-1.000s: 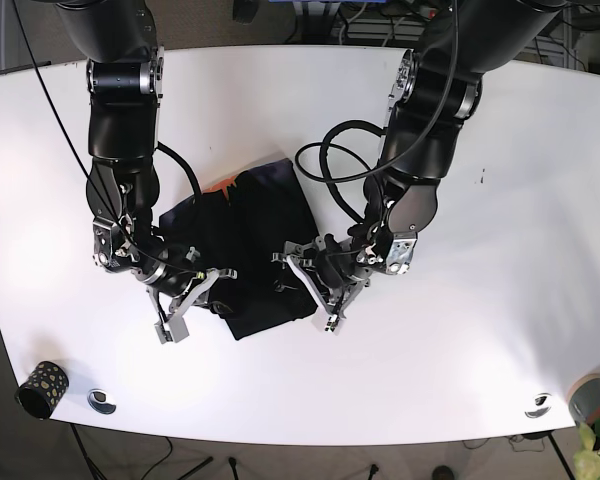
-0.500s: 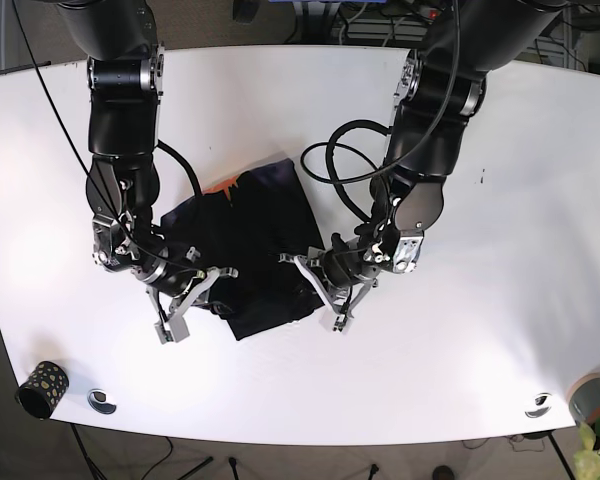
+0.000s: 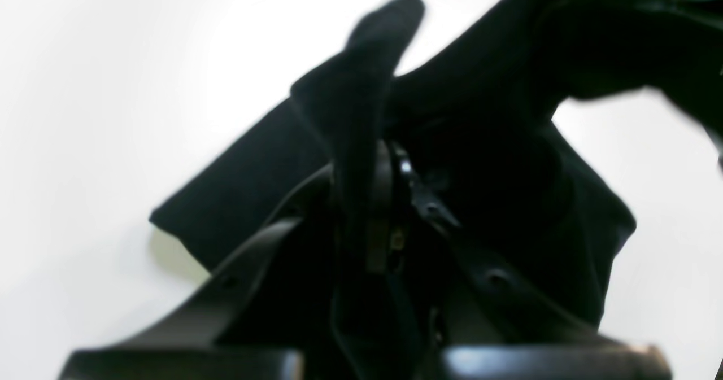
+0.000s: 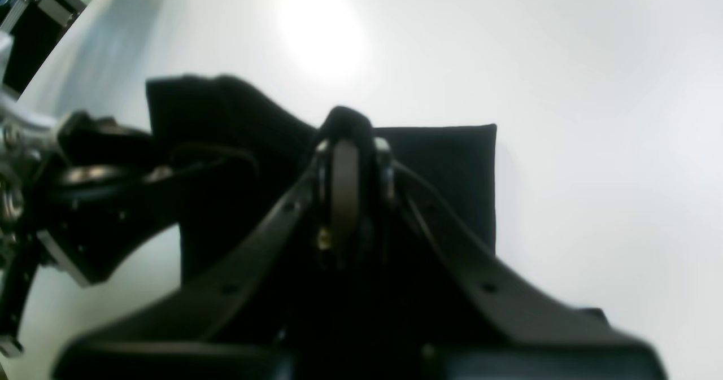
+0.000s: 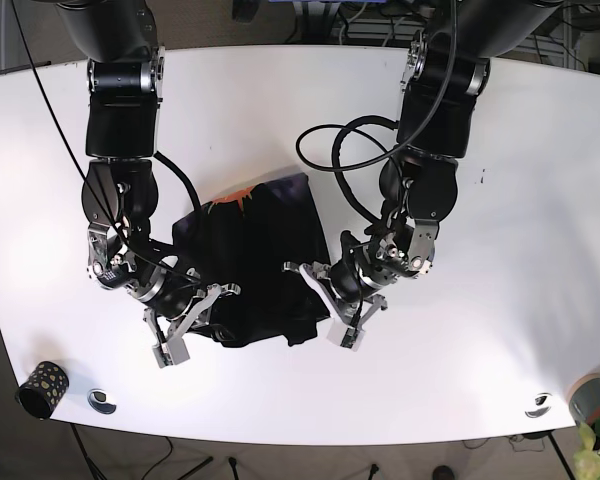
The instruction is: Fold the T-shirt properly
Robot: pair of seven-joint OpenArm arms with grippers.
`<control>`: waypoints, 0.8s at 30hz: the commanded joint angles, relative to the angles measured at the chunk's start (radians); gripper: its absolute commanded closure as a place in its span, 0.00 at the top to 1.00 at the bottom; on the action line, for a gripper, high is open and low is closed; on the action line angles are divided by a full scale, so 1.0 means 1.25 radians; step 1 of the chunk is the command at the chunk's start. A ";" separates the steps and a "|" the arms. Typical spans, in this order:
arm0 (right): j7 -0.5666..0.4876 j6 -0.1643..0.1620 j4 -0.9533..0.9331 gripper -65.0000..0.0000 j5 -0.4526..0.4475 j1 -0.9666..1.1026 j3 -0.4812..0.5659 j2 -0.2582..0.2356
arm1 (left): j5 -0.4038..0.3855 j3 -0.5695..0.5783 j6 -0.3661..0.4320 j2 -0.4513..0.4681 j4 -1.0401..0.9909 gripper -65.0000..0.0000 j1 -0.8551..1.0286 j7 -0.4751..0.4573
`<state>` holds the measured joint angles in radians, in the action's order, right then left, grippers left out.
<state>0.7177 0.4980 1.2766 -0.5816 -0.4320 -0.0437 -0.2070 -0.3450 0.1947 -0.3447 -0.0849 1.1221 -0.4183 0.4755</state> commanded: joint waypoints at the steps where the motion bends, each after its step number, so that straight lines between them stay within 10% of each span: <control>1: -0.024 0.001 -0.015 0.00 -0.015 -0.042 -0.001 0.005 | -0.011 -0.016 -0.004 0.008 0.014 0.00 -0.029 -0.023; 19: -0.240 0.002 -0.360 0.01 -0.014 -0.177 0.000 0.045 | -0.011 -0.079 -0.005 0.010 -0.329 0.00 -0.162 -0.188; 24: -0.318 0.000 -0.452 0.27 0.061 -0.212 0.001 0.046 | -0.011 -0.077 -0.005 0.010 -0.442 0.03 -0.206 -0.266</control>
<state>0.3779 0.4923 0.7193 -0.5259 -0.6498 -0.0383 -0.1421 -0.3454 0.0990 -0.3439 -0.0711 0.5804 -0.6296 0.1802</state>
